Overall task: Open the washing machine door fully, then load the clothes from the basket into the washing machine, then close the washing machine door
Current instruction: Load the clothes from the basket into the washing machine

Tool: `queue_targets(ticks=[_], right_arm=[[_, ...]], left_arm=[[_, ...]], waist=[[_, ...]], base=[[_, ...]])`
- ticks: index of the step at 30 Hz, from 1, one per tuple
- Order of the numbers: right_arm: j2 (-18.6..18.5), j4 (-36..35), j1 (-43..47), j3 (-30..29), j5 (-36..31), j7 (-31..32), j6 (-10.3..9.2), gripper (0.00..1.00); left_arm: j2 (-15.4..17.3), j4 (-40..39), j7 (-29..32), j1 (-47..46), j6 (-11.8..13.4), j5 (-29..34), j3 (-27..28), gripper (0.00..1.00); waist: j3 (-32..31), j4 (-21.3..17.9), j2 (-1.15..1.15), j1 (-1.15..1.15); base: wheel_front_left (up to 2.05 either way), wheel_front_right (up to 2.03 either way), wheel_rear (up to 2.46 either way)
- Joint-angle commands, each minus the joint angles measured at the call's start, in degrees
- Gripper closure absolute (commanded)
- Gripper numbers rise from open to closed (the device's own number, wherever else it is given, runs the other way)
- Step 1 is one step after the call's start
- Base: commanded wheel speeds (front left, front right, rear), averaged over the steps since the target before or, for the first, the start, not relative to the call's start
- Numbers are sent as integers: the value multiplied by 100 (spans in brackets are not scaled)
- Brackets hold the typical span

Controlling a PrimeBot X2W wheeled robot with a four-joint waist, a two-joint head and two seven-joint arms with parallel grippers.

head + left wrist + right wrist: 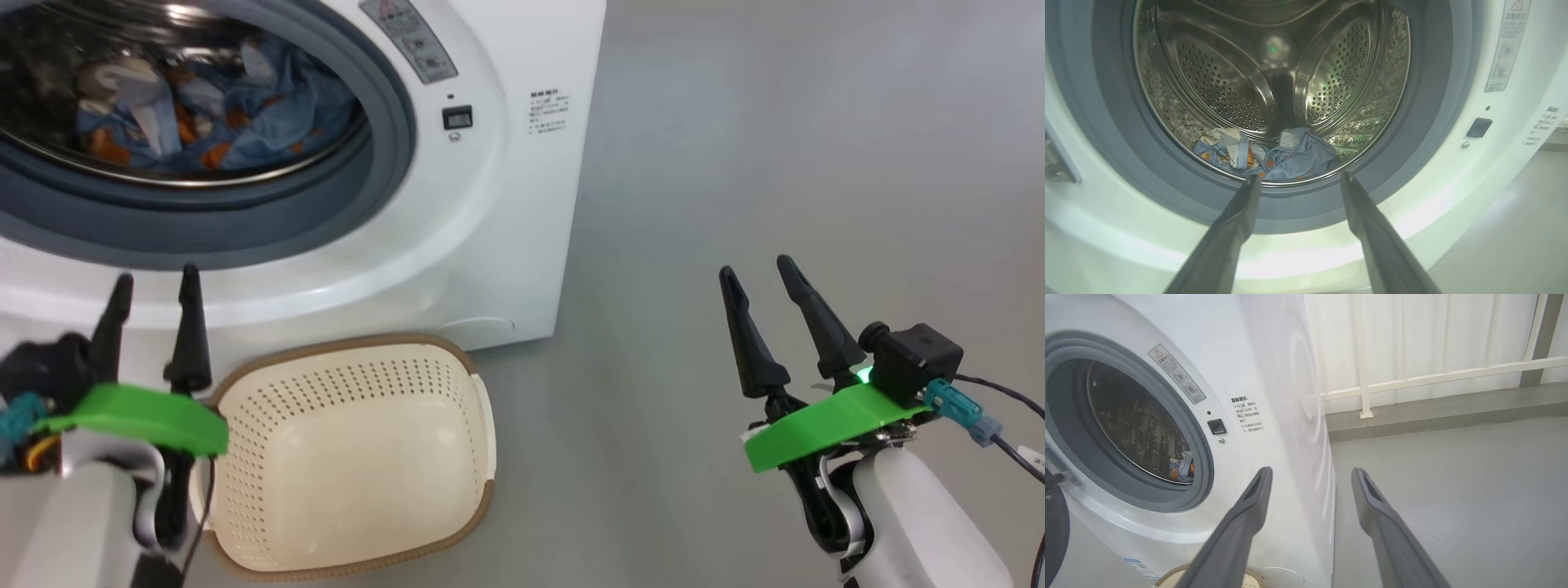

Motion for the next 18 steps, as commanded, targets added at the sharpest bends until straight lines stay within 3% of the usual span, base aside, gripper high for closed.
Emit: queue_targets(ticks=[1,18], right_arm=[[-66,-113,77,108,69,-46,42,0],[-291,-106,414,60,226,-46,42,0]], left_arm=[[133,-296,-37,209,45,96,281,0],[-212,-1498,-37,1862,152,434,816,0]], waist=[[-284,151,0,0],[-886,349,0,0]], base=[[0,0,0],[0,0,0]])
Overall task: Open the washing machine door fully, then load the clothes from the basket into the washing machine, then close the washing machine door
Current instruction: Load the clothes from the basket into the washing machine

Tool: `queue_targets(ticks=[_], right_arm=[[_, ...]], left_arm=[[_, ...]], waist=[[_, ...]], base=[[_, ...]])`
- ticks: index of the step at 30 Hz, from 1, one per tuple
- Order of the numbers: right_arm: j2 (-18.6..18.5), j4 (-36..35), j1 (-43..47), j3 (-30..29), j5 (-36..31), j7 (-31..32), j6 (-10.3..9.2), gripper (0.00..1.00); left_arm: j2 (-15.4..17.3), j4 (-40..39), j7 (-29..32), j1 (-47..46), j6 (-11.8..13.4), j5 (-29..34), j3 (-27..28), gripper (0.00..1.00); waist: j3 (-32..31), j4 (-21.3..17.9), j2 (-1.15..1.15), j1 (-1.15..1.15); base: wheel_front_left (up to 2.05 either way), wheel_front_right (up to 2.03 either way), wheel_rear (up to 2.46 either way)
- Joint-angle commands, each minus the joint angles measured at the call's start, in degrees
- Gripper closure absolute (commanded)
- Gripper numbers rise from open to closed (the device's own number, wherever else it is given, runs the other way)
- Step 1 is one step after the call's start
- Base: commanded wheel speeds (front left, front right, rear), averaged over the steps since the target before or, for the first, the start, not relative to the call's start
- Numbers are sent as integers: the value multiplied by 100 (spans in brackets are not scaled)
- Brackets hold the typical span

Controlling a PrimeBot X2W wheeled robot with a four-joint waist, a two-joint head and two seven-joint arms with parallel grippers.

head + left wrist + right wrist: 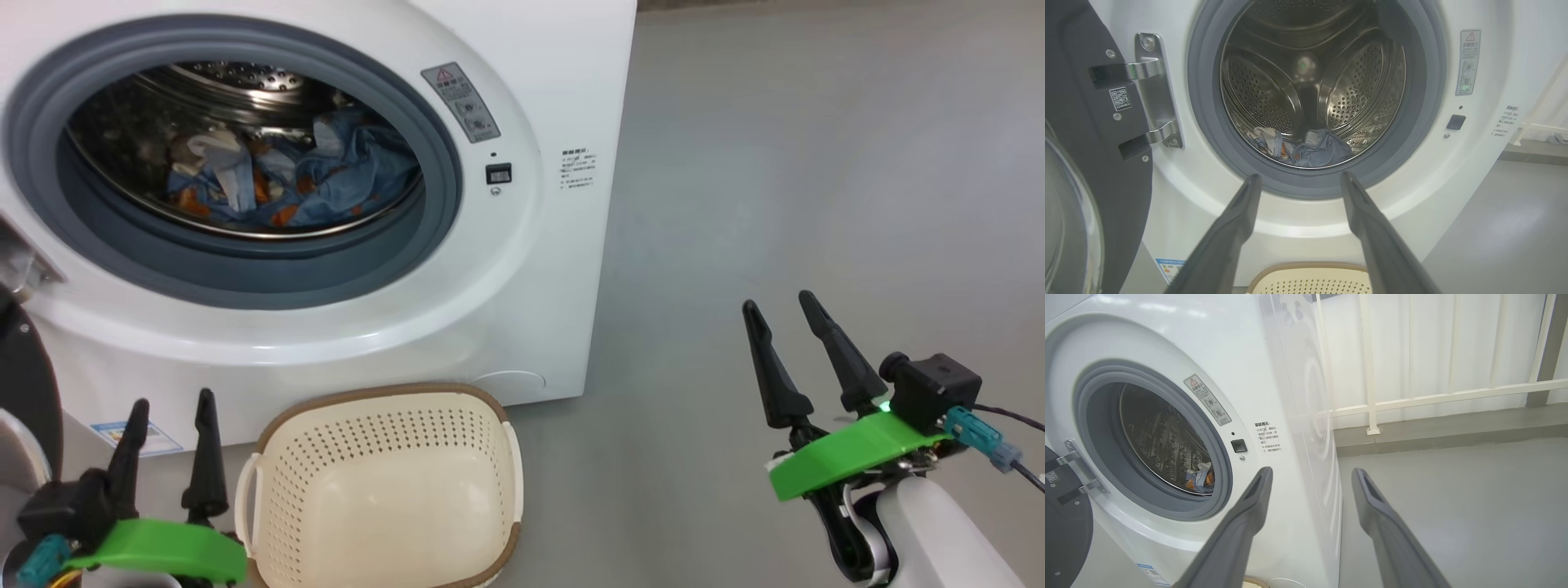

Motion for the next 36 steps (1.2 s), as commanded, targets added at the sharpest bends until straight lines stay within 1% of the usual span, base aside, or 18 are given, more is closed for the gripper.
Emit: queue_targets(ticks=[1,7,15,31,36], right_arm=[[-76,-117,82,59,34,-45,42,0],[-171,-127,140,78,64,-45,42,0],[-223,-113,148,133,68,-45,42,0],[-273,-25,119,243,94,-45,42,0],[-273,-6,118,278,112,-45,42,0]], left_arm=[[114,-196,-37,-17,27,66,228,0],[30,-468,-37,229,116,149,212,0],[-70,-637,-37,337,121,115,244,0],[-73,-552,-37,344,100,208,263,0],[-103,-506,-37,338,58,154,262,0]], waist=[[-98,57,0,0],[-161,111,0,0],[-161,133,0,0],[-221,118,0,0],[-254,106,0,0]], base=[[0,0,0],[0,0,0],[0,0,0],[0,0,0],[0,0,0]])
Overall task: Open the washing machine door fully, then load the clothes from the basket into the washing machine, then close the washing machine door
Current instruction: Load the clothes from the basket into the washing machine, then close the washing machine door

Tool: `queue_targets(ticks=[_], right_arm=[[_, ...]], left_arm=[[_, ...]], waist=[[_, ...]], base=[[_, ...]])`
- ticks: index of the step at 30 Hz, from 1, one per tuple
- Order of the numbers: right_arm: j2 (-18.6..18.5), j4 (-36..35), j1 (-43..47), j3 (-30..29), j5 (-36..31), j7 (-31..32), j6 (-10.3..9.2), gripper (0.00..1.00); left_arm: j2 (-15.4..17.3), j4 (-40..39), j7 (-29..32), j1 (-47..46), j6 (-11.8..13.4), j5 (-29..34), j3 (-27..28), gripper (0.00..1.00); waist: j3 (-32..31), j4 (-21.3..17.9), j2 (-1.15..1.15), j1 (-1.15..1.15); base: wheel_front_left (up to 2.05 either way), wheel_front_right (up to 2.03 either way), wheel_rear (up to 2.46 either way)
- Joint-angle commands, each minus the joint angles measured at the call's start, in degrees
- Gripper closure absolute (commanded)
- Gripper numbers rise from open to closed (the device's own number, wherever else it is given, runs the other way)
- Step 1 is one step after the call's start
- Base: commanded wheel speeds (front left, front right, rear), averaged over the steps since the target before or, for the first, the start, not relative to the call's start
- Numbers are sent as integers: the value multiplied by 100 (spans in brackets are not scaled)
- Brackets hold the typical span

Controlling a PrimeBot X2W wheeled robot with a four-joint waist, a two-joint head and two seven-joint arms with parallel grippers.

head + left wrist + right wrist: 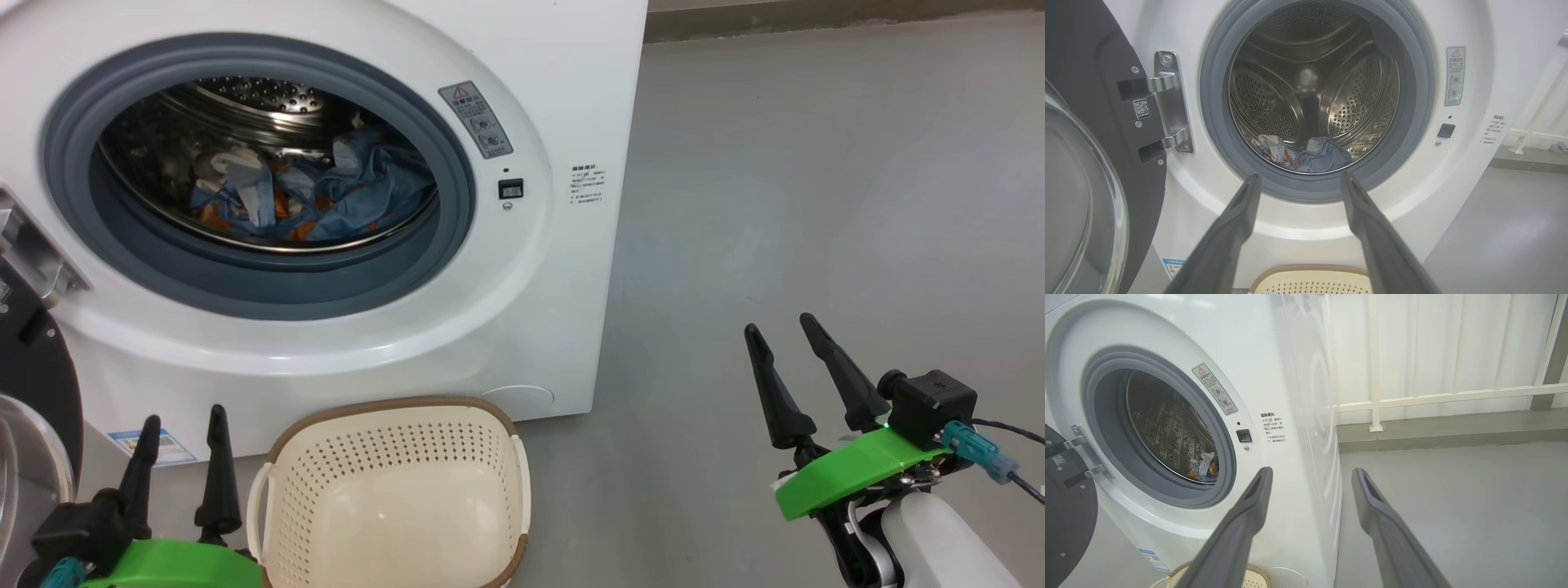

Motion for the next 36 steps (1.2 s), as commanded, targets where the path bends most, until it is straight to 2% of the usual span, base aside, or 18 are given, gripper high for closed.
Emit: queue_targets(ticks=[1,23,36], right_arm=[[-40,-106,-59,133,80,-46,42,0],[-34,-82,-71,146,143,-46,42,0],[-9,-94,-72,109,137,-46,42,0]], left_arm=[[81,-94,-37,-70,-35,-21,221,0],[19,-178,-37,-55,-136,-130,343,0],[-27,-230,-37,-49,-149,-107,422,0]], waist=[[-5,-5,0,0],[-27,-71,0,0],[5,-57,0,0]], base=[[0,0,0],[-5,5,0],[-138,138,0]])
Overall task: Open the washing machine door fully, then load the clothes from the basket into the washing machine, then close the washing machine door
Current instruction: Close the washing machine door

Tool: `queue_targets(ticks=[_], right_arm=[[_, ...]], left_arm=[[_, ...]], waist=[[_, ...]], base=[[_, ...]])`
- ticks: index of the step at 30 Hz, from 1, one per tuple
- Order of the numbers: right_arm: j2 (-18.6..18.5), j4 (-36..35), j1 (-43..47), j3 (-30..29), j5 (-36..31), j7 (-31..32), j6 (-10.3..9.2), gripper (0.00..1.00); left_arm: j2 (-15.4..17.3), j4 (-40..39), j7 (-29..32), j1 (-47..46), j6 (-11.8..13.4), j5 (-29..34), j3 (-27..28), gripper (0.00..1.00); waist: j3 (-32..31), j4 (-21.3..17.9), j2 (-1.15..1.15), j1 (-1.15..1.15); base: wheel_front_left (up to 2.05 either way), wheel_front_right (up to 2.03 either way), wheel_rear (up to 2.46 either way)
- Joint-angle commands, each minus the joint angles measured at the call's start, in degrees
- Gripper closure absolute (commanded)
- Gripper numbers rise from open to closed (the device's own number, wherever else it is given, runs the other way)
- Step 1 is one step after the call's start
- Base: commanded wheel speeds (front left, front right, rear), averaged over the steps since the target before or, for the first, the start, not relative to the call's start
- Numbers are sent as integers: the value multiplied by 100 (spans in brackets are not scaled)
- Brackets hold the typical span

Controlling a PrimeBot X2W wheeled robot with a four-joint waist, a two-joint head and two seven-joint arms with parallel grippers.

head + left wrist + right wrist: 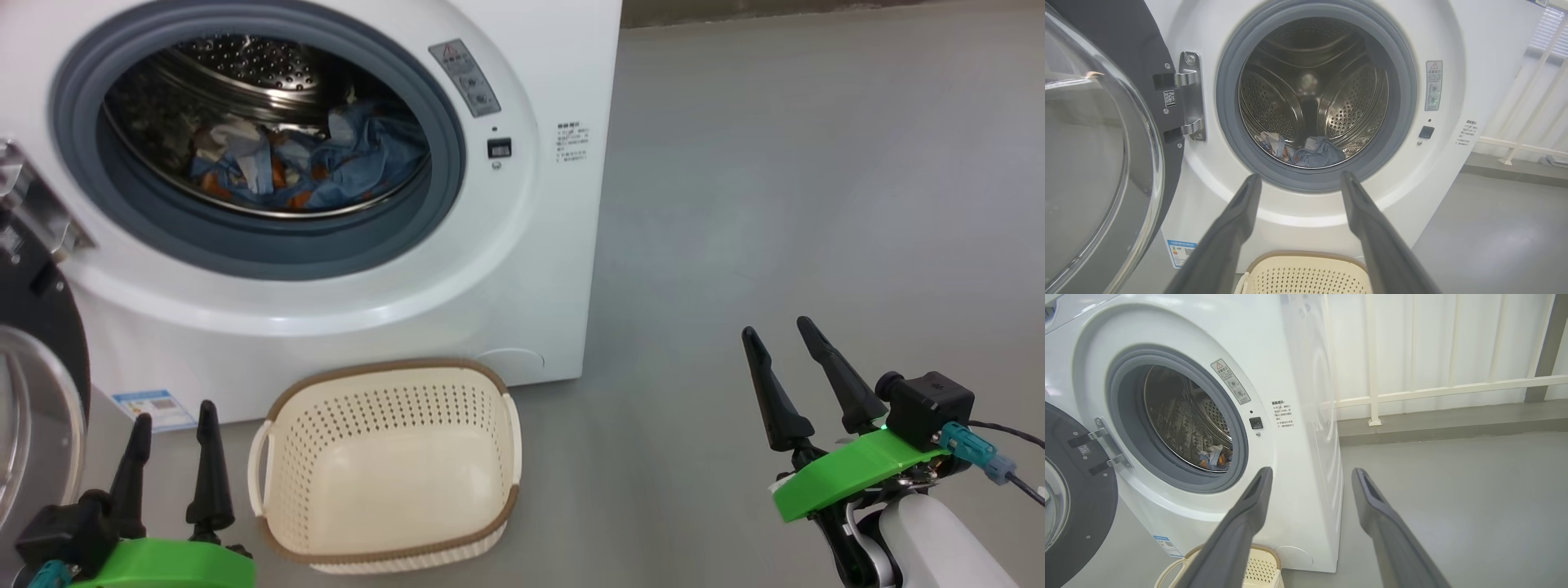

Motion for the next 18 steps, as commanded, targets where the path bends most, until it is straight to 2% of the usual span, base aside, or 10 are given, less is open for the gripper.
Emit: queue_targets(ticks=[1,9,18], right_arm=[[-13,-136,-72,53,34,-46,42,0],[-17,-131,-64,58,34,-46,42,0],[-26,-112,-60,70,46,-46,42,0]], left_arm=[[96,-171,-37,-51,-4,13,221,0],[67,-141,-37,-51,-9,33,239,0],[44,-95,-37,-58,-32,67,253,0]], waist=[[0,3,0,0],[-16,8,0,0],[-28,31,0,0]], base=[[-154,154,0],[-94,94,0],[-11,11,0]])
